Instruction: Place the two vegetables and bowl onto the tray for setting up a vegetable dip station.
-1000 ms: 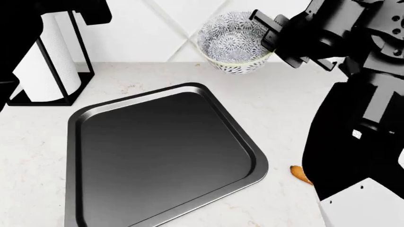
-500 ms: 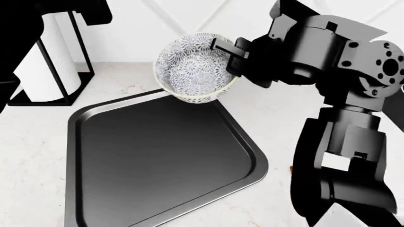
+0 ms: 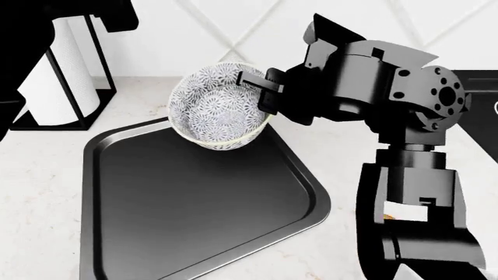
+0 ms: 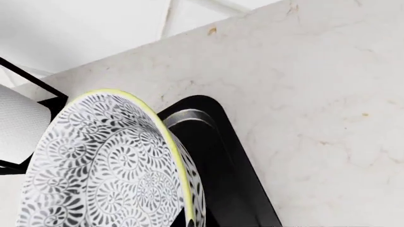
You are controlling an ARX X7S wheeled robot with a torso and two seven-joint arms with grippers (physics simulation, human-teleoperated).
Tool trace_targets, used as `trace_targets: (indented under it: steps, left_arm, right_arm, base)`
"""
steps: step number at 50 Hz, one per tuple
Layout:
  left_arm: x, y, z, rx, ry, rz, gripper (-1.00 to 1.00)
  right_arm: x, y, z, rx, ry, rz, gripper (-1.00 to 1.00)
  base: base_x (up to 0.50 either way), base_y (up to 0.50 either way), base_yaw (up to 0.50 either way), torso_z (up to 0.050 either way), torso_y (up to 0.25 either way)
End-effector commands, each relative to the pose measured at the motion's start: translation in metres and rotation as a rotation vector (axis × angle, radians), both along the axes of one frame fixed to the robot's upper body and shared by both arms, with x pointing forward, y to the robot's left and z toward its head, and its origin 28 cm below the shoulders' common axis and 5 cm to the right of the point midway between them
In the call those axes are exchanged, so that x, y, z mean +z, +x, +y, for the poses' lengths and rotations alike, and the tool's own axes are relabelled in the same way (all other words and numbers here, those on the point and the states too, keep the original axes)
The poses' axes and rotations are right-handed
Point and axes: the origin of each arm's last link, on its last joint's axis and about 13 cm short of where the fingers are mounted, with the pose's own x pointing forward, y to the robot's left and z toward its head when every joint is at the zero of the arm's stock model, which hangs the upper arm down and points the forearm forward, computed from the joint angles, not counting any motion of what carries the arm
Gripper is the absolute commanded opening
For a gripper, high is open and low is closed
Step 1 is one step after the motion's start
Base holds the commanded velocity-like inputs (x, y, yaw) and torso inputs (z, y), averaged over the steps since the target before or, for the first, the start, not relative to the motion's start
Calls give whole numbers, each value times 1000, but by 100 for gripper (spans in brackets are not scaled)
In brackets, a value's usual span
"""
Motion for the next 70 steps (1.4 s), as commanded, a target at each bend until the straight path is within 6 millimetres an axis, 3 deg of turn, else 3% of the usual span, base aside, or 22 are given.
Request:
trace_targets:
  steps: [1,62,63,70]
  left_arm:
    - [0,0,0,1,0,0,100]
    - [1,-1,0,-3,1,-3,100]
    - [1,-1,-1,-3,1,-3,100]
    - [1,-1,-1,-3,1,-3,100]
  right_arm:
    - [-2,-1,8,38,33,11,-100]
    - [-34,13,19,53,11,98,-100]
    - [-33,13,19,55,13,97,100]
    - [-30,13,20,76,3,61,100]
  base:
    - [0,0,0,0,0]
    - [0,0,0,0,0]
    - [0,0,0,0,0]
    - [0,0,0,0,0]
